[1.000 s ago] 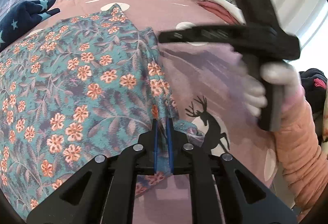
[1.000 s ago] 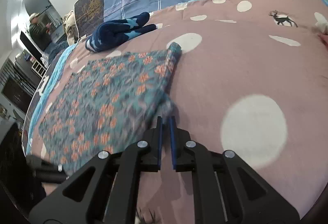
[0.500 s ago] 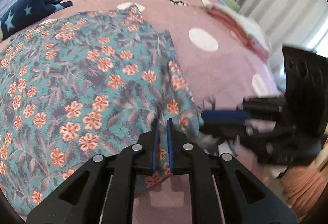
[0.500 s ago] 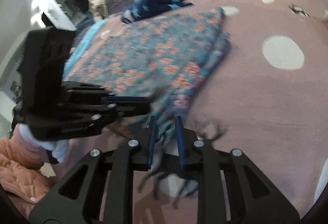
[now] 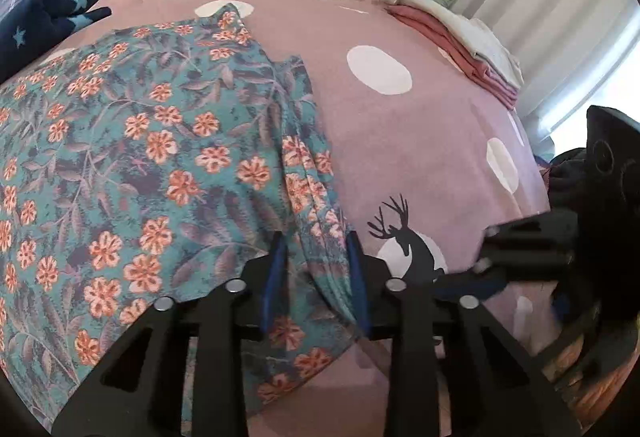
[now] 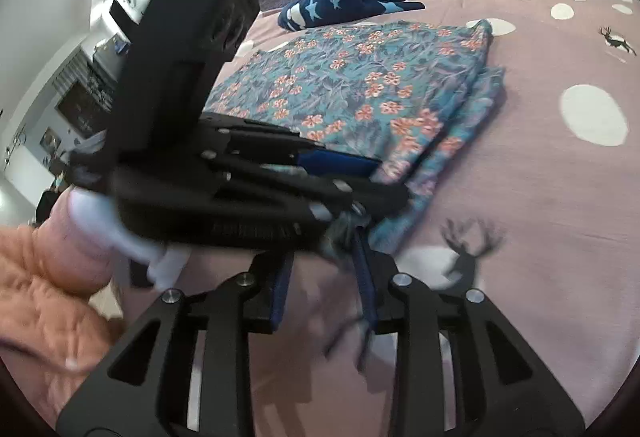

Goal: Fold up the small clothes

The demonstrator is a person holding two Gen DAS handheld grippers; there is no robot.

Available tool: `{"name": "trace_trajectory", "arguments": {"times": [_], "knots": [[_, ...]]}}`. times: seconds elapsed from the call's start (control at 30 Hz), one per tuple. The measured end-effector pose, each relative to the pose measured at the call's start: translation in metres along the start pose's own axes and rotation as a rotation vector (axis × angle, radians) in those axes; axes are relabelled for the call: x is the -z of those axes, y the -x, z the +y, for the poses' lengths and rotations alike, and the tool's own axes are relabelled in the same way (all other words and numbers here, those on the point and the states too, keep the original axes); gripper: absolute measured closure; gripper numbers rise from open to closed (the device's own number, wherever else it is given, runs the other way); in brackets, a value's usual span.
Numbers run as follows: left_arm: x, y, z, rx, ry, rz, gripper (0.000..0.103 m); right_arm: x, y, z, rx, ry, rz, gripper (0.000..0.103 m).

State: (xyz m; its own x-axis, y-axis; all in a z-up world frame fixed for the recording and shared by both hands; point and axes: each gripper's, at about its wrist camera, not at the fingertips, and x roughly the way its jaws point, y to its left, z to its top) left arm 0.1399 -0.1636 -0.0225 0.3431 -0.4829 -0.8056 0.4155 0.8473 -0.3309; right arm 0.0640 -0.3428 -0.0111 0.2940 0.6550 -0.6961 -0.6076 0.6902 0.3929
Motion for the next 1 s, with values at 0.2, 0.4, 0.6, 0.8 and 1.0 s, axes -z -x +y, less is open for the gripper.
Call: {"name": "trace_trajectory", "arguments": {"times": [0.2,0.4,0.6,0.8,1.0], "knots": [[0.009,0.006,-0.003,-0.011,-0.017,0.007,0.075,-0.028,0.031,-0.078,0.100,-0.258,-0.142,0.071],[0.014,0.007,-0.011,-0.017,-0.047,0.034,0.075,-0.081,-0.023,-0.118,0.083,-0.347,-0.089,0.071],[0.017,-0.001,-0.024,0.019,-0.081,0.073,0.082,-0.107,-0.051,-0.120,0.090,-0.358,-0.082,0.101],[0.009,-0.014,-0.048,0.047,-0.161,0.060,0.089,-0.107,-0.048,-0.126,0.158,-0.341,-0.104,0.101],[0.016,-0.021,-0.056,0.092,-0.187,0.060,0.089,-0.093,-0.034,-0.144,0.175,-0.402,-0.149,0.094]]}}
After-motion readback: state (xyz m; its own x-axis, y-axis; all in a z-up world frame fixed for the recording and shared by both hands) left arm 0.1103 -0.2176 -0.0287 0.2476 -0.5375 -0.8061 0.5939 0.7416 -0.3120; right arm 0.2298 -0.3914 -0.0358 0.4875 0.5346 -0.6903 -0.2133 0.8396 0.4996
